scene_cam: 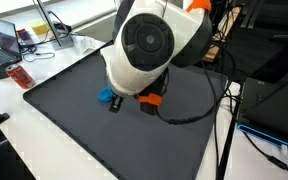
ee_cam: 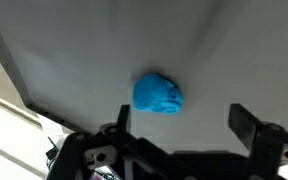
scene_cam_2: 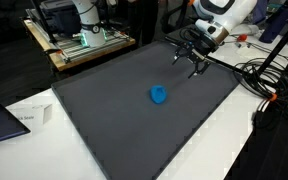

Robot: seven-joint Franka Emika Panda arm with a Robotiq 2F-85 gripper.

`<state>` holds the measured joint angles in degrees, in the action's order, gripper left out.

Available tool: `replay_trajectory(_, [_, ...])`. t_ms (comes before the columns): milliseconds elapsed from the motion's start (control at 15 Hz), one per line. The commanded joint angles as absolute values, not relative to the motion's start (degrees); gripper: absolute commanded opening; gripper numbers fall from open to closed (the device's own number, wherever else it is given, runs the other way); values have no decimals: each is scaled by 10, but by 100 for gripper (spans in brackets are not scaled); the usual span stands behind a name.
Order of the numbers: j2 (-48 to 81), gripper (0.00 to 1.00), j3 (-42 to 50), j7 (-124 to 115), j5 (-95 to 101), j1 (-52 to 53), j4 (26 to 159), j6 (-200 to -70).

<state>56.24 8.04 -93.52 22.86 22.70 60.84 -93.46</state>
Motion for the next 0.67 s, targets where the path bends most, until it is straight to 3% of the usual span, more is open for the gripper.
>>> replay_trajectory(0, [573,100,86,-952,235,229,598,-953])
replay_trajectory(600, [518,100,62,-821,199,176,592,-957])
